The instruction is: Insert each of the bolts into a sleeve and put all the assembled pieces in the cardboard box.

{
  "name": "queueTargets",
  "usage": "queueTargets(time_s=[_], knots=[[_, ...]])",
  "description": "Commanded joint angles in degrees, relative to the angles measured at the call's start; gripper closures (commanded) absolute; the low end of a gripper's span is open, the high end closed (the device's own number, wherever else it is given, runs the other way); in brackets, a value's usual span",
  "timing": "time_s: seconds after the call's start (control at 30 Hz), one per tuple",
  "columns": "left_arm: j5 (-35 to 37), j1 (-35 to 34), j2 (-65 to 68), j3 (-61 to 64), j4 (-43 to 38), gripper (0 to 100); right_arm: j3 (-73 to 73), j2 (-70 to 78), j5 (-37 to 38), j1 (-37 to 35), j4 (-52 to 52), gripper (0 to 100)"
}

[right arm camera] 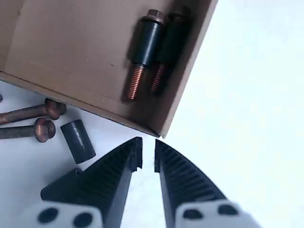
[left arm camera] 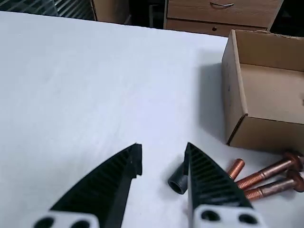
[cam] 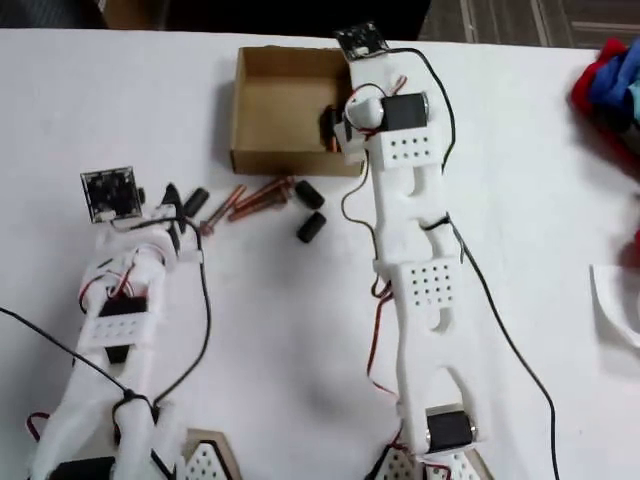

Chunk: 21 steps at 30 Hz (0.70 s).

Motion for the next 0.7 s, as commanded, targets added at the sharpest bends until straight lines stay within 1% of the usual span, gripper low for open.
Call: queueTargets(time_s=[0.0,0.1,0.17,0.27,0.3,0.37,0.47,0.57,0.67], knots=[[0.0,-0.6,0.0,-1.3,-1.3,83,3.1,-8.0,0.3,-0.9,1.7,95.5],[0.0,-0.6,0.0,-1.3,-1.2,83,14.2,-16.0,0.3,-4.2,1.7,95.4],[0.0,-0.6,0.0,-1.3,-1.1,83,24.9,-23.6,-0.4,-7.0,1.7,95.4],[0.0,-0.6,0.0,-1.3,-1.2,83,41.8,-35.8,-7.4,-10.8,1.5,95.4],[0.0,-0.6,0.0,-1.3,-1.2,83,46.5,-39.3,-10.0,-11.3,1.3,95.4],[0.0,-0.6,0.0,-1.3,-1.2,83,54.8,-44.5,-13.8,-11.4,-2.3,95.4],[0.2,-1.6,0.0,-1.3,-1.3,83,65.1,-47.7,-15.3,-10.5,-10.6,95.4],[0.4,-5.1,0.0,-1.5,-1.4,83,71.9,-46.9,-16.4,-11.3,-16.7,95.1],[0.4,-9.1,0.0,-2.2,-1.4,83,74.8,-43.8,-20.7,-12.7,-21.0,89.6]])
